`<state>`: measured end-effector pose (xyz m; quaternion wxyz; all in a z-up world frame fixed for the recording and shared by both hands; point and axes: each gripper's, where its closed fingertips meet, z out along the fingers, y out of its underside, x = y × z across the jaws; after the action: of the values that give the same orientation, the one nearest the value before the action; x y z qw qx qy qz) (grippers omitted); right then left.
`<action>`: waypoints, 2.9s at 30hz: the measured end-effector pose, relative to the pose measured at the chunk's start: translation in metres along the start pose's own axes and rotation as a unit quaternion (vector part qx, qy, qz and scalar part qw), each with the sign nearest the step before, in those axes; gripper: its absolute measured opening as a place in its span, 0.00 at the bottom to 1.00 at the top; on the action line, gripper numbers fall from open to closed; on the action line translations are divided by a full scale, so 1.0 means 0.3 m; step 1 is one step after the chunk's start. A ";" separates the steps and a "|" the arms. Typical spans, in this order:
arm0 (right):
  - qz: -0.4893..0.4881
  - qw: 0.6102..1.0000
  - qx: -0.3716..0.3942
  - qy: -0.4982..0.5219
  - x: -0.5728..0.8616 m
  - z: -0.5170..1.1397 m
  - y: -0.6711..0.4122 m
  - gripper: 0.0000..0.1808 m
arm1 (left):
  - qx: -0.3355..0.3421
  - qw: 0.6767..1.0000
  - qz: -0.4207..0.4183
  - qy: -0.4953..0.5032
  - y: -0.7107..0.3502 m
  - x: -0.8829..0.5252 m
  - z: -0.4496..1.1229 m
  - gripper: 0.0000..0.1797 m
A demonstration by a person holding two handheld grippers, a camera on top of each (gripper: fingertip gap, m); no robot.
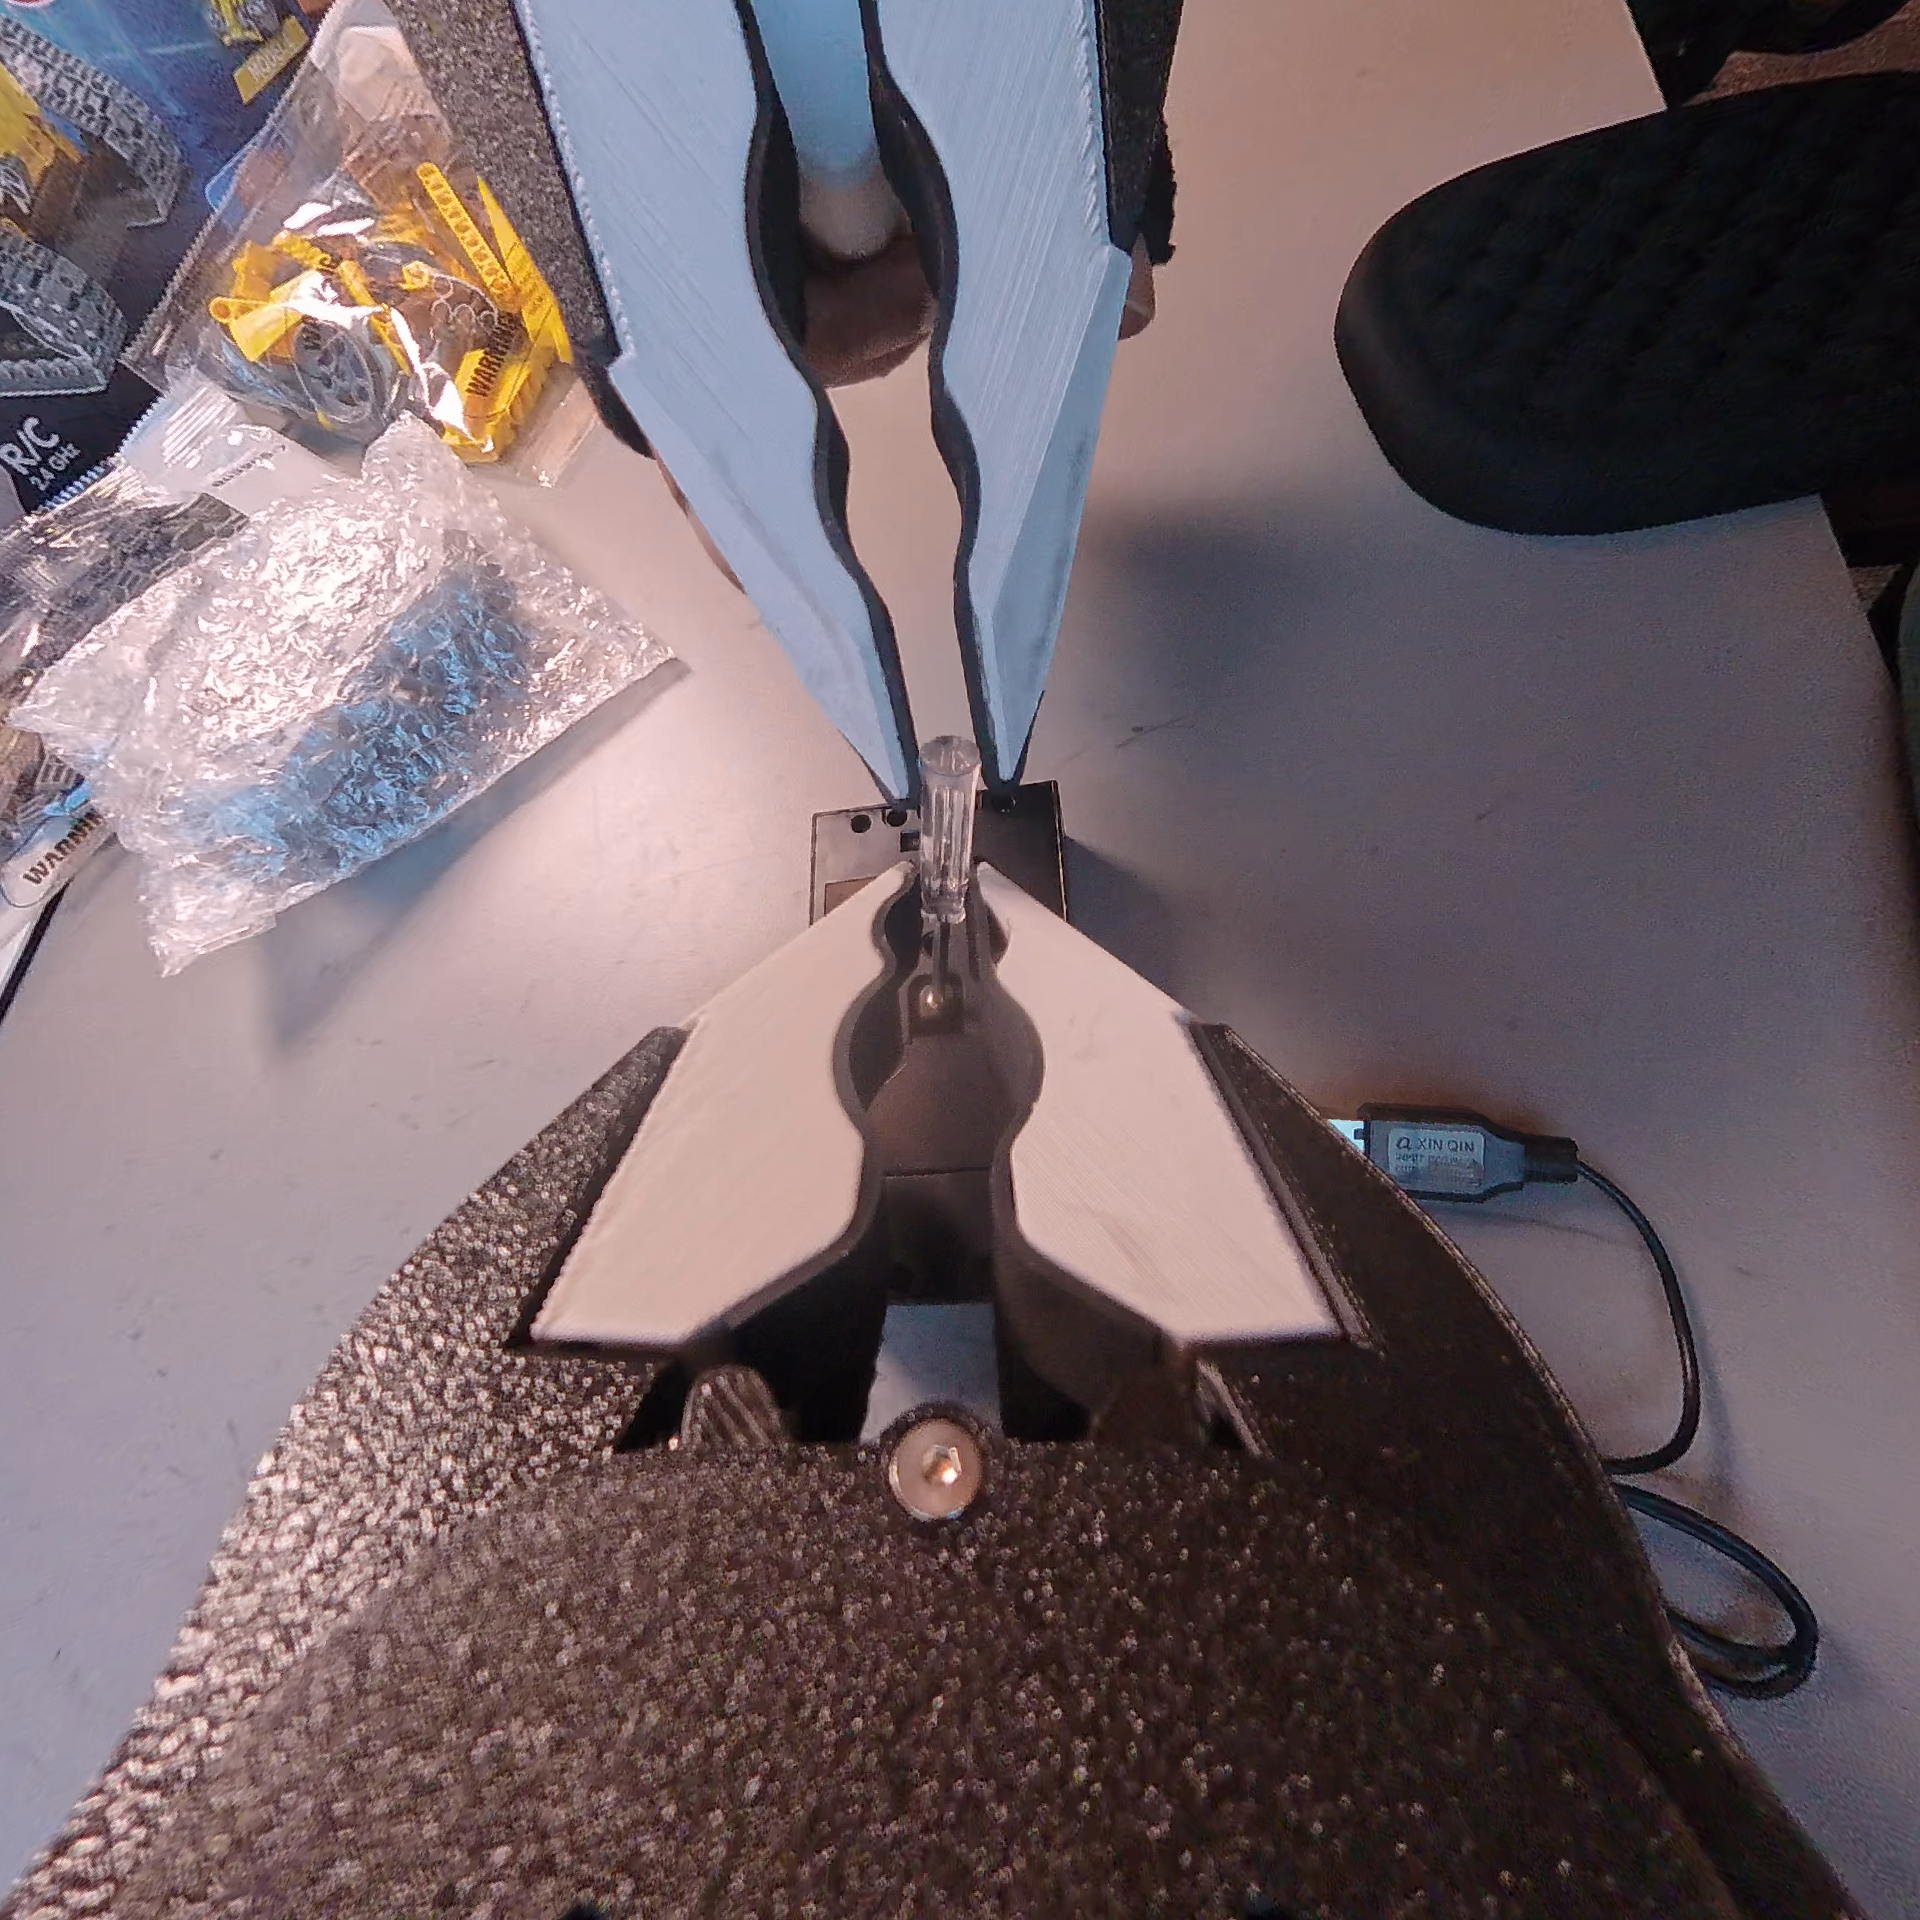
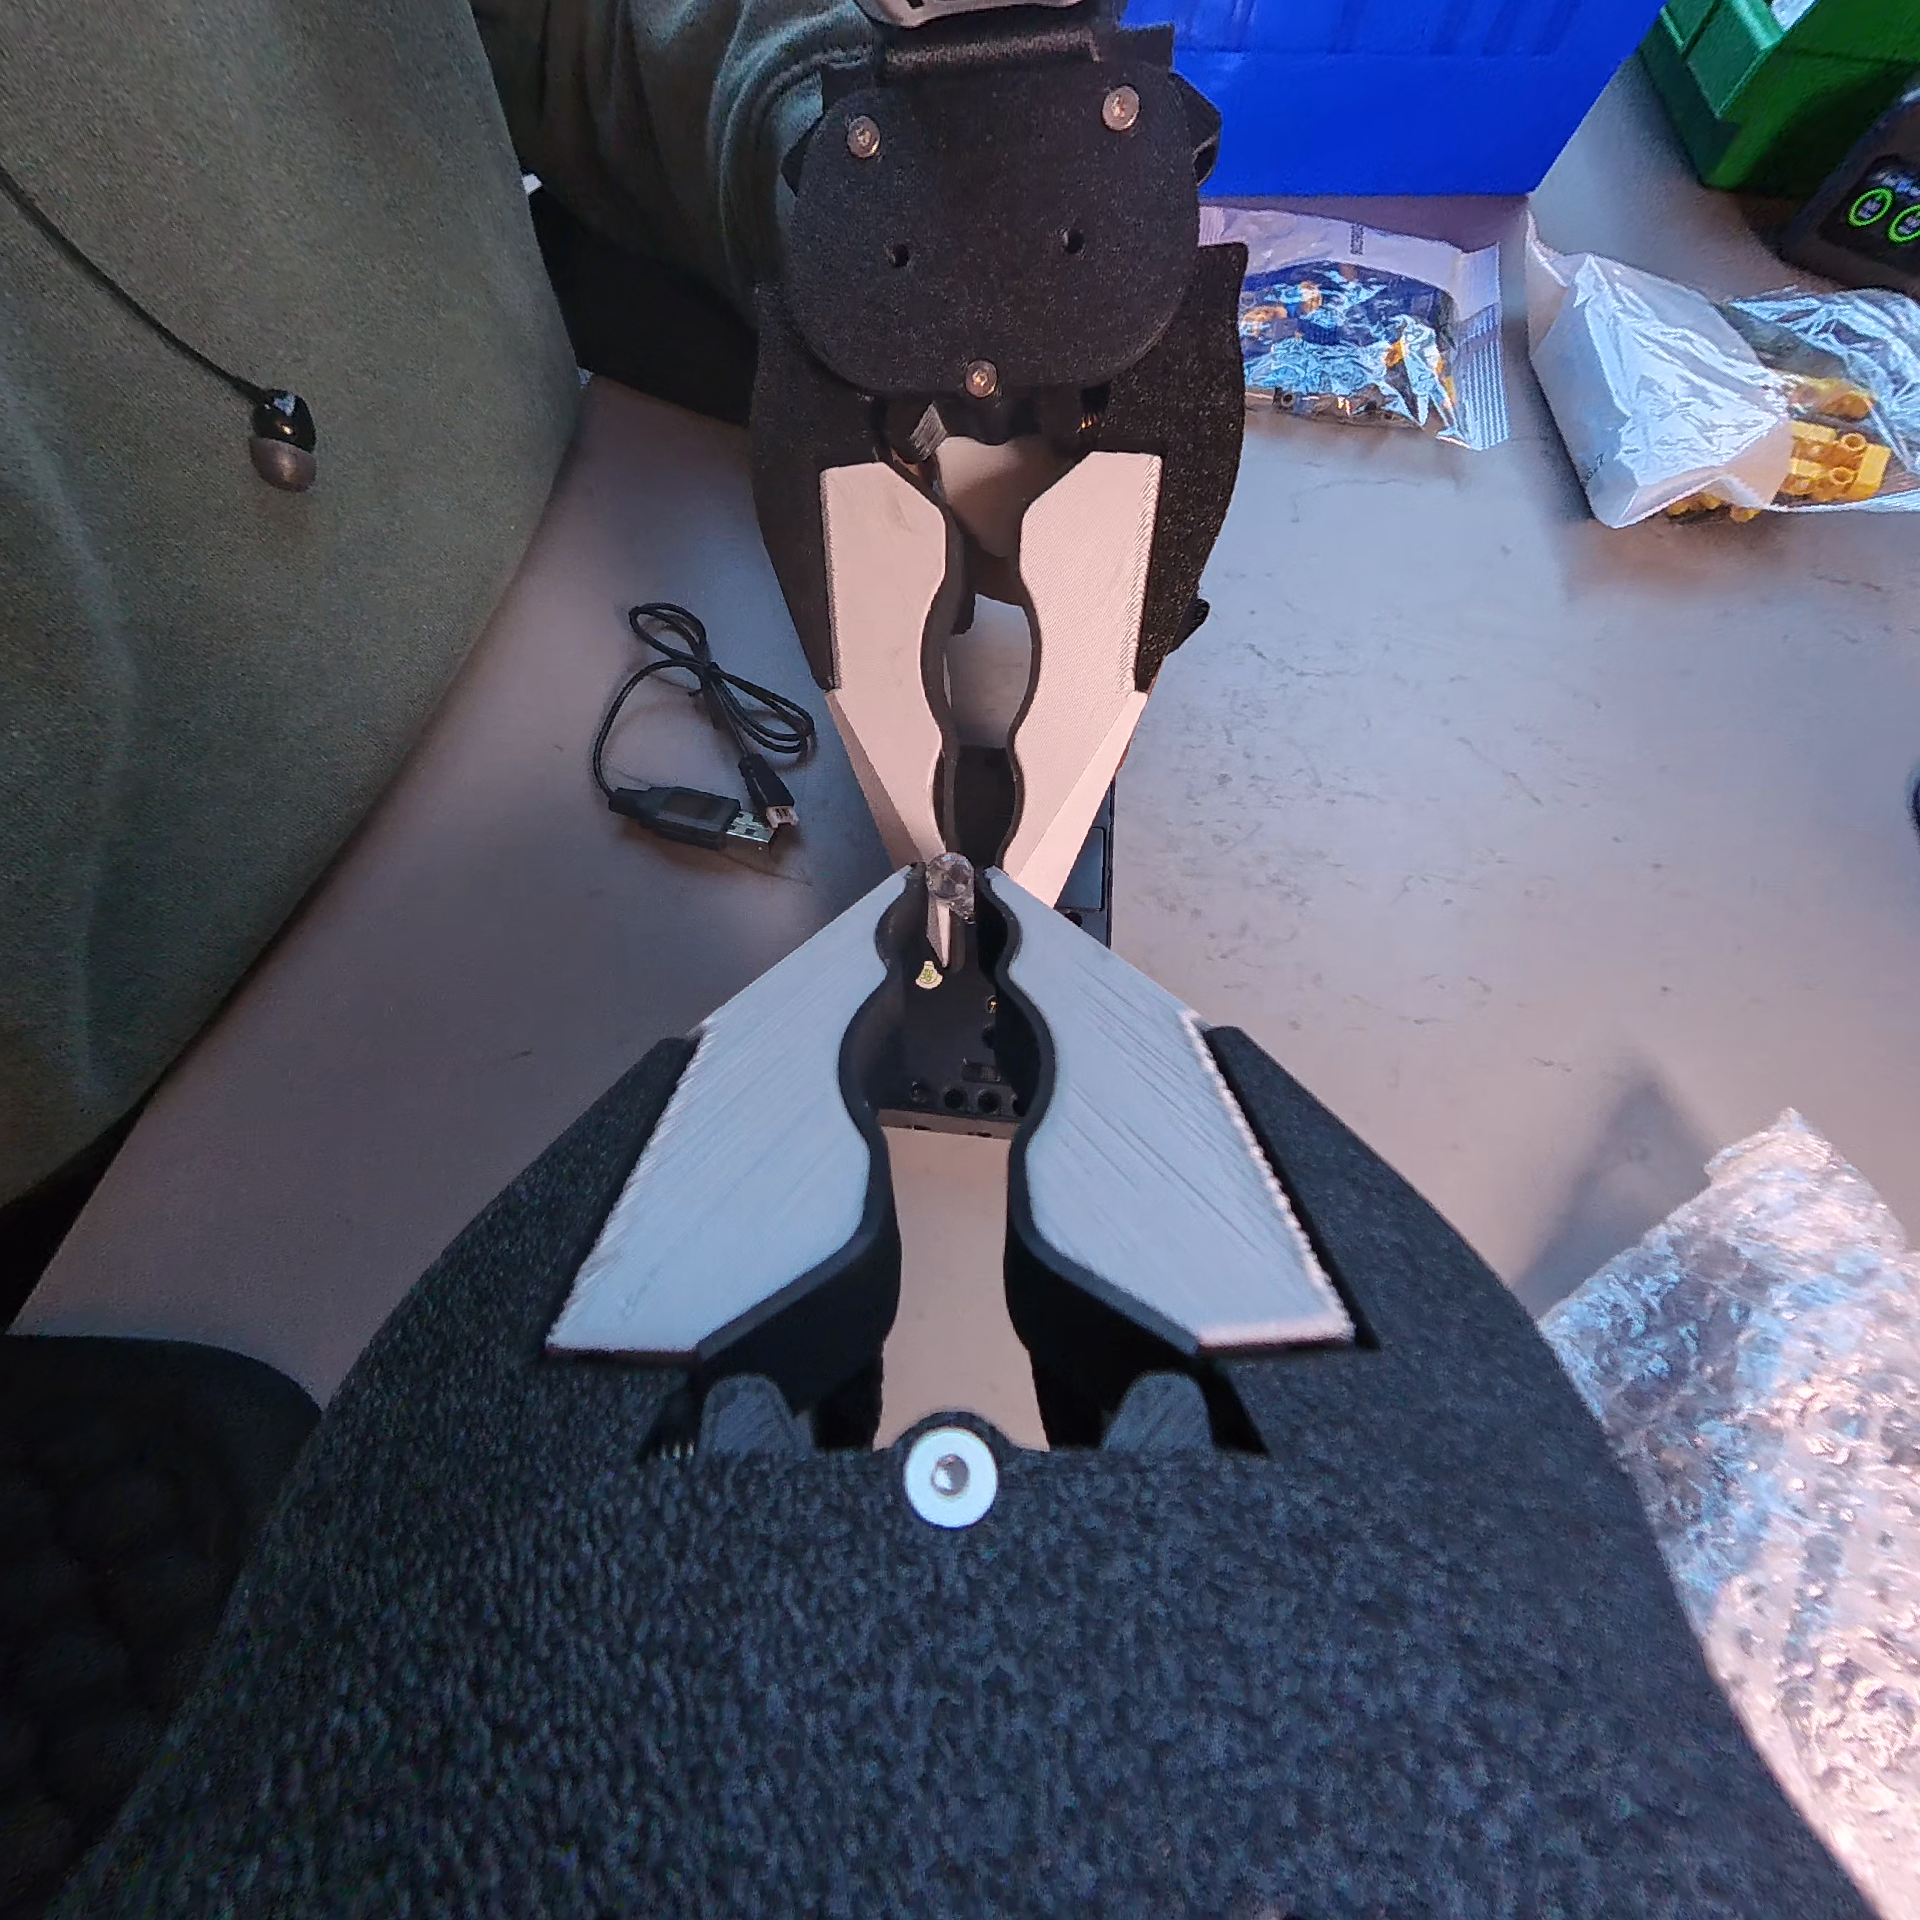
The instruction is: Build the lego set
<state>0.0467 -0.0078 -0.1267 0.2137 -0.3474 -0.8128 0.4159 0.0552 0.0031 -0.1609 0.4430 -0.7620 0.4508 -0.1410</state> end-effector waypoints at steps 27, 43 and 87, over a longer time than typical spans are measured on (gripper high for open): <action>0.281 0.919 0.083 0.263 0.102 -0.003 -0.035 0.09 | 0.018 0.998 -0.063 -0.008 0.026 -0.064 -0.024 0.04; 0.005 0.996 -0.090 0.006 0.097 0.082 -0.056 0.04 | 0.040 0.994 -0.062 0.086 0.051 -0.068 -0.125 0.10; 0.111 0.989 0.027 0.093 0.129 0.053 -0.082 0.08 | 0.045 0.994 -0.092 0.037 0.034 -0.091 -0.072 0.05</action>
<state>0.0014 0.0025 -0.1130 0.2503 -0.4670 -0.7341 0.4247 0.0209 0.0113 -0.1518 0.4449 -0.7738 0.3882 -0.2293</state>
